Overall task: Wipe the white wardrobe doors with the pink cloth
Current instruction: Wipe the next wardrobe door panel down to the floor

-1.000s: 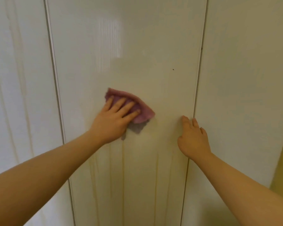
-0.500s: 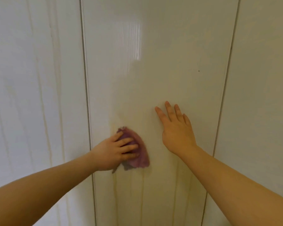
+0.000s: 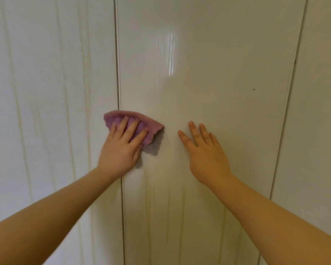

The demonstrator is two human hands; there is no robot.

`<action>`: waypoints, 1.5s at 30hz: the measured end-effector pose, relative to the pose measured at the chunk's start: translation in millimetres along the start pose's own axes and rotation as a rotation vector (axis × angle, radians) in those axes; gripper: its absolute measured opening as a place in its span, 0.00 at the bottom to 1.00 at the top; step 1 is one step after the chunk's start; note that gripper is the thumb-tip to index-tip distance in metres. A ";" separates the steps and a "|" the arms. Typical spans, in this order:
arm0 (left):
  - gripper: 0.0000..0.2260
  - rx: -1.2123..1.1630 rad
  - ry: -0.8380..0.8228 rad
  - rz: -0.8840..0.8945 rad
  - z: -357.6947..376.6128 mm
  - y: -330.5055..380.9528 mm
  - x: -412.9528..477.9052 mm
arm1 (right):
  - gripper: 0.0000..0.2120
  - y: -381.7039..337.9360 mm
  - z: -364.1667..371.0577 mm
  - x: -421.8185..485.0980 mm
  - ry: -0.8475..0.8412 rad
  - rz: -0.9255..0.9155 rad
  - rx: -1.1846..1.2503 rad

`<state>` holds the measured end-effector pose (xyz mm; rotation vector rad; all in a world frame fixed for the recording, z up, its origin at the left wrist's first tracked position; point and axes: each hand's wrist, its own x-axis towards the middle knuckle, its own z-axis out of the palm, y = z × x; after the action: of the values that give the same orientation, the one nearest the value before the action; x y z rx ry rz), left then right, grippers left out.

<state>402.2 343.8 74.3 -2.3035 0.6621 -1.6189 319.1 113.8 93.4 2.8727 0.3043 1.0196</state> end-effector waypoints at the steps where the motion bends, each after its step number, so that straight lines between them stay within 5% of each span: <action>1: 0.21 -0.020 -0.004 0.040 5.3 15.2 -6.3 | 0.34 -1.0 0.3 0.1 -0.007 0.001 -0.004; 5: 0.20 -0.040 -0.024 0.725 6.5 1.7 -3.2 | 0.32 3.9 2.1 -0.4 0.050 -0.035 -0.015; 6: 0.19 -0.001 0.028 0.674 4.9 -10.2 7.0 | 0.31 3.7 2.7 -0.5 0.079 -0.040 -0.016; 9: 0.19 -0.037 0.097 0.061 -2.7 -16.0 32.6 | 0.34 2.3 10.8 4.2 0.098 -0.022 -0.062; 10: 0.19 -0.061 0.070 -0.002 -1.9 -5.6 32.4 | 0.34 3.0 15.3 6.1 0.128 -0.006 -0.053; 15: 0.22 -0.105 -0.027 0.755 5.8 8.4 1.8 | 0.33 1.2 10.1 7.0 0.118 -0.033 -0.090; 20: 0.17 -0.077 0.083 0.013 -10.3 -5.9 35.2 | 0.33 0.6 9.0 2.0 0.040 -0.021 -0.117; 22: 0.17 -0.101 0.113 0.125 -1.6 9.6 25.1 | 0.32 0.3 10.5 3.7 0.097 -0.010 -0.072; 25: 0.18 -0.102 0.080 0.627 -3.1 1.5 11.8 | 0.31 6.3 15.9 4.0 0.064 -0.024 -0.120; 26: 0.17 -0.053 0.088 0.627 -4.0 -6.1 15.8 | 0.32 6.1 12.2 3.2 0.057 -0.022 -0.124; 29: 0.17 -0.052 0.122 0.170 -4.8 -0.3 24.0 | 0.32 7.3 10.3 4.3 0.114 -0.043 -0.100; 30: 0.17 -0.083 0.124 0.147 -0.1 9.4 17.0 | 0.32 3.4 9.2 3.3 0.096 -0.034 -0.087; 35: 0.25 -0.078 -0.064 0.703 22.1 18.4 -50.6 | 0.33 2.8 2.2 -3.7 -0.064 -0.014 -0.085; 37: 0.27 -0.004 -0.002 0.624 23.2 3.5 -53.4 | 0.33 0.5 7.5 -12.4 -0.016 -0.001 -0.078; 42: 0.21 -0.104 0.093 0.012 17.3 12.8 -37.5 | 0.34 -3.5 23.3 -31.7 0.021 0.051 -0.030; 45: 0.33 -0.092 -0.014 0.337 37.8 44.0 -85.1 | 0.35 -6.8 33.1 -40.1 -0.003 0.073 -0.024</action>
<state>404.0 345.9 -28.7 -2.1175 1.0756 -1.4403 308.5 111.7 42.1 2.8829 0.1872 1.0237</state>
